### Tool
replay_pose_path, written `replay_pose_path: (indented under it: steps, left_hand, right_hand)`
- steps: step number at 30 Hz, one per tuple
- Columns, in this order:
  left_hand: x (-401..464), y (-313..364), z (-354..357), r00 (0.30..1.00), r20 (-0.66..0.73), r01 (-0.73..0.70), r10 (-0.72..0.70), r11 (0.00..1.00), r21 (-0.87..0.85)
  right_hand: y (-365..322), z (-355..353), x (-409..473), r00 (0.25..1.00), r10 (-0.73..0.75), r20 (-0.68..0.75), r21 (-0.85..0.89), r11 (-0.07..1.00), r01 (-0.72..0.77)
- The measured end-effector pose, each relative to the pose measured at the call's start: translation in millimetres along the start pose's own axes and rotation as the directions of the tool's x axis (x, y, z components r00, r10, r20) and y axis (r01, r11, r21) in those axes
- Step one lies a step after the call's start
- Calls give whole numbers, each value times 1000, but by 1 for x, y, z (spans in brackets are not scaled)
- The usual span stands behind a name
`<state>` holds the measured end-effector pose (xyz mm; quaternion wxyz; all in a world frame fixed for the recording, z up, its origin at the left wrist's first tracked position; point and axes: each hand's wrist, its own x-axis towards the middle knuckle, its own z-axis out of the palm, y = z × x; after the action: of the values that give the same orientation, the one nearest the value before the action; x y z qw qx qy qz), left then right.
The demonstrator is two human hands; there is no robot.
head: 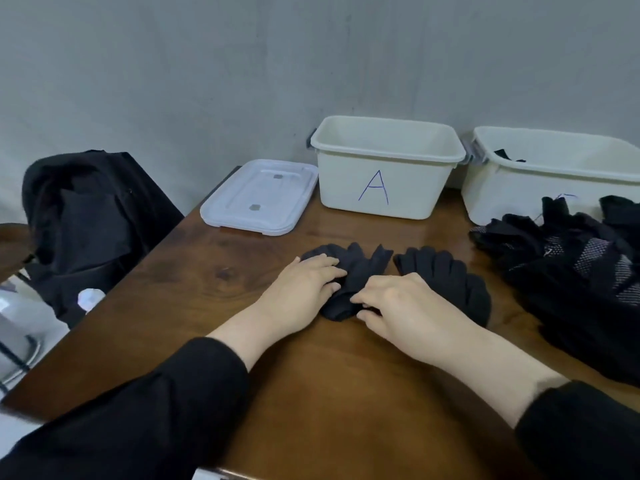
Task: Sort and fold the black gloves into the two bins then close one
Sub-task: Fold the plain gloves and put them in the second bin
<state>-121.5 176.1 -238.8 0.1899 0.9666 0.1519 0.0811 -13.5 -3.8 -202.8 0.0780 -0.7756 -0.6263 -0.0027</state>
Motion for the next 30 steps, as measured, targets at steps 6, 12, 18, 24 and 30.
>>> replay_pose_path:
  steps: [6, 12, 18, 24, 30]
  left_hand:
    - [18, 4, -9, 993, -119, -4, -22, 976, -220]
    - [40, 101, -22, 974, -179, -156, 135, 982, -108]
    - [65, 202, 11, 941, -76, -335, 329, 938, -86]
    - [71, 263, 38, 912, 1, -410, 411, 909, -73]
    - [73, 273, 49, 913, 3, -407, 409, 909, -91]
  right_hand:
    - [25, -47, -46, 957, 197, -213, 194, 968, -156]
    - [107, -89, -139, 773, 509, -378, 159, 858, -488]
    - [156, -103, -219, 571, 780, -255, 137, 614, -778]
    - [174, -82, -240, 518, 831, -200, 191, 552, -812]
    - [185, -79, -238, 545, 740, -393, 297, 664, -686]
